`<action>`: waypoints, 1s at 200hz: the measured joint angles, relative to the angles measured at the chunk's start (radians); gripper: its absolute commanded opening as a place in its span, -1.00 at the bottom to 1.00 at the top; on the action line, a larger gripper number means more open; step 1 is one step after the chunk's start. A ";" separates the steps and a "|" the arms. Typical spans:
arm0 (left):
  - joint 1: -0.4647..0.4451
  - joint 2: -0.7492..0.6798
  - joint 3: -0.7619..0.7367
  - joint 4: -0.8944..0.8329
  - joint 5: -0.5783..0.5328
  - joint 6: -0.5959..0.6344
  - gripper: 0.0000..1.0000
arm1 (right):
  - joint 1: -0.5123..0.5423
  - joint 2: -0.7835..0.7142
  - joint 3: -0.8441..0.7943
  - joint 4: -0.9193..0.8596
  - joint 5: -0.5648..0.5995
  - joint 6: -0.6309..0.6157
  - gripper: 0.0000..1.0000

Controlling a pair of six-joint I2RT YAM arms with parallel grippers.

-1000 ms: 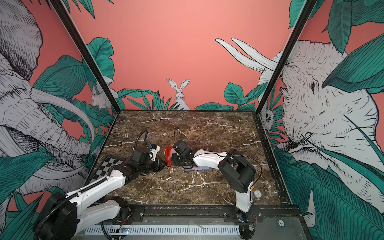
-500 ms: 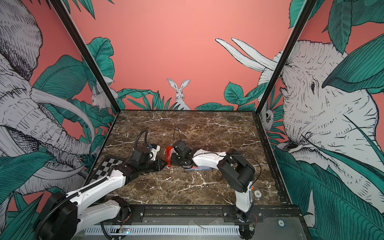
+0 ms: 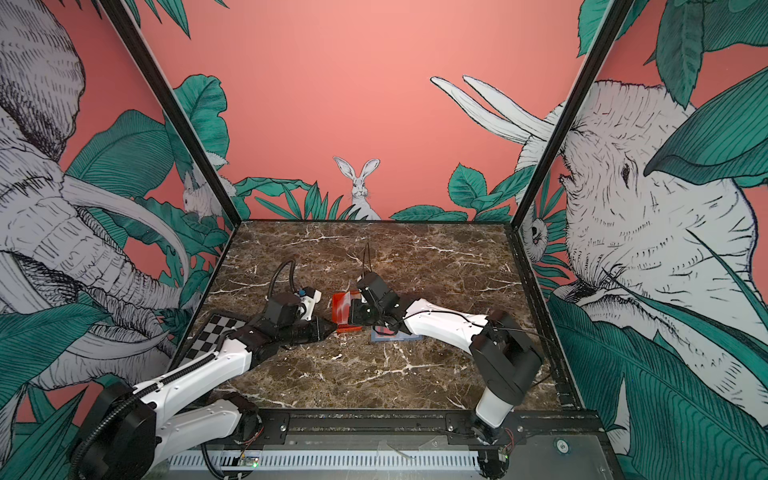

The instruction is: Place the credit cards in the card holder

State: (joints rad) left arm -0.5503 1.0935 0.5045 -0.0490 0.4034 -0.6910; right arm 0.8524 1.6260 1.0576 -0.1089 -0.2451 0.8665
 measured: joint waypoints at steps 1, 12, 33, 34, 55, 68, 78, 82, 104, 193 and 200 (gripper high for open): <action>0.000 0.000 0.000 0.001 0.002 -0.001 -0.70 | -0.003 -0.005 -0.004 0.000 -0.003 -0.002 -1.00; 0.002 0.000 0.004 0.016 0.020 -0.013 -0.69 | -0.027 -0.048 -0.037 0.003 -0.024 -0.008 -1.00; 0.003 0.000 0.019 0.050 0.060 -0.037 -0.64 | -0.085 -0.141 -0.099 0.005 -0.073 -0.024 -1.00; 0.003 0.000 0.019 0.051 0.061 -0.037 -0.63 | -0.090 -0.146 -0.103 0.005 -0.077 -0.026 -1.00; 0.003 0.007 0.022 0.140 0.116 -0.085 -0.52 | -0.158 -0.241 -0.156 0.010 -0.147 -0.042 -1.00; 0.003 0.028 0.022 0.210 0.156 -0.122 -0.44 | -0.203 -0.303 -0.187 0.008 -0.195 -0.047 -1.00; 0.003 0.050 0.022 0.262 0.183 -0.150 -0.41 | -0.233 -0.342 -0.203 0.003 -0.231 -0.047 -1.00; 0.003 0.061 0.022 0.283 0.191 -0.160 -0.40 | -0.247 -0.359 -0.208 0.000 -0.247 -0.047 -1.00; -0.009 0.109 0.026 0.372 0.227 -0.211 -0.35 | -0.311 -0.438 -0.229 -0.008 -0.341 -0.037 -1.00; -0.081 0.208 0.092 0.674 0.288 -0.388 -0.30 | -0.407 -0.544 -0.296 0.057 -0.581 0.262 -1.00; -0.082 0.208 0.097 0.680 0.288 -0.396 -0.29 | -0.409 -0.548 -0.302 0.075 -0.587 0.292 -1.00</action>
State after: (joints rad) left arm -0.6323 1.3010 0.6010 0.6312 0.6914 -1.0870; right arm 0.4431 1.0782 0.7555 -0.0338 -0.8326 1.1584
